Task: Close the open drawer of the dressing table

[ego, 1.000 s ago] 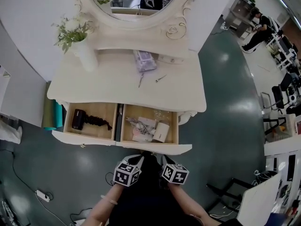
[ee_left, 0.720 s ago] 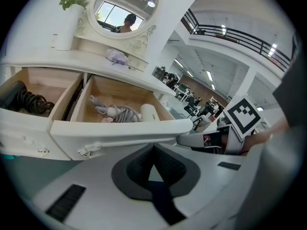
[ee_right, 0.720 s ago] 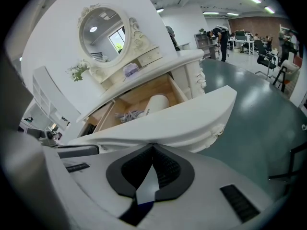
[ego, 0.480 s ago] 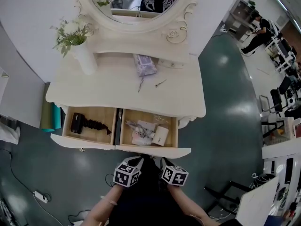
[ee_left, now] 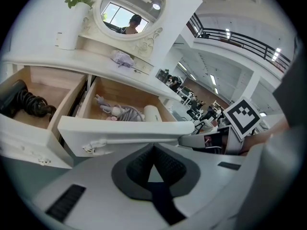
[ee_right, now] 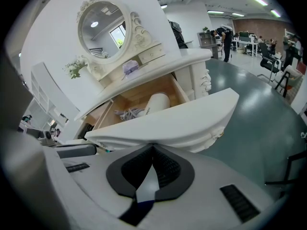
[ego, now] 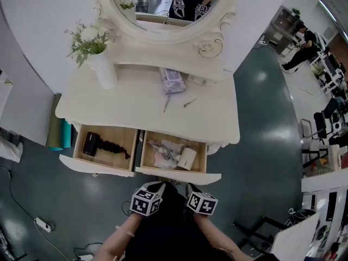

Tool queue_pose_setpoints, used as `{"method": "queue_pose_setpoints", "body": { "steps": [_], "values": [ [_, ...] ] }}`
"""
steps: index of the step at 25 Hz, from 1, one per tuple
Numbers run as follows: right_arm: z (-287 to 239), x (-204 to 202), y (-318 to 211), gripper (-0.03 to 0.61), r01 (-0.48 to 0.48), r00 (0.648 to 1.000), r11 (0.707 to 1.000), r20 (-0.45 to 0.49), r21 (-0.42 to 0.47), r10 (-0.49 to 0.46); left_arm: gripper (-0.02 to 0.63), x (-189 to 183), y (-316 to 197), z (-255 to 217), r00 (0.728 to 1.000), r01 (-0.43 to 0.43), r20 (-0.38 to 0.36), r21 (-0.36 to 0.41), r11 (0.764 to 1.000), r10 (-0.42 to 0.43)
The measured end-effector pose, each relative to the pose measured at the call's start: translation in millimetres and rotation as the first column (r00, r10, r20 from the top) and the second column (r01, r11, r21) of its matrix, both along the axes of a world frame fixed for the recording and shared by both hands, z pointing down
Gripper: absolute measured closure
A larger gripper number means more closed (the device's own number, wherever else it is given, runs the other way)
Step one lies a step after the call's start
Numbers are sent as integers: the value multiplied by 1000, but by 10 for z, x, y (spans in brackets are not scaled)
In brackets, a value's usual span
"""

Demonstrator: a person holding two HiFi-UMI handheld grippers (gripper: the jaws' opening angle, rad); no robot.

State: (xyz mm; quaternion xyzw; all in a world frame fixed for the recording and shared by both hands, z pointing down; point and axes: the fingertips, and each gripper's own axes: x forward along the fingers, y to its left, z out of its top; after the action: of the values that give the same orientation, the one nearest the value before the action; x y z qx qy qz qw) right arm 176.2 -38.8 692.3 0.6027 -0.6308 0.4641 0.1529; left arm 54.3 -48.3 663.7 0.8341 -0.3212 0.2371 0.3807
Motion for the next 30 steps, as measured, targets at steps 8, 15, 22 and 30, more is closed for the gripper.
{"method": "queue_pose_setpoints", "body": {
  "steps": [8, 15, 22, 30],
  "values": [
    [-15, 32, -176, 561, 12, 1000, 1000, -1, -2, -12, 598, -9, -160, -7, 1000, 28, -2, -3, 1000, -28],
    [11, 40, -325, 561, 51, 999, 999, 4, -6, -51, 598, 38, -303, -3, 999, 45, -6, -1, 999, -45],
    [7, 78, -492, 561, 78, 997, 997, 2, -8, -78, 598, 60, -474, 5, 997, 72, -7, 4, 997, -71],
    [2, 75, -706, 561, 107, 994, 994, 25, 9, -107, 598, 59, -682, 14, 994, 112, -15, -3, 994, -112]
  ]
}}
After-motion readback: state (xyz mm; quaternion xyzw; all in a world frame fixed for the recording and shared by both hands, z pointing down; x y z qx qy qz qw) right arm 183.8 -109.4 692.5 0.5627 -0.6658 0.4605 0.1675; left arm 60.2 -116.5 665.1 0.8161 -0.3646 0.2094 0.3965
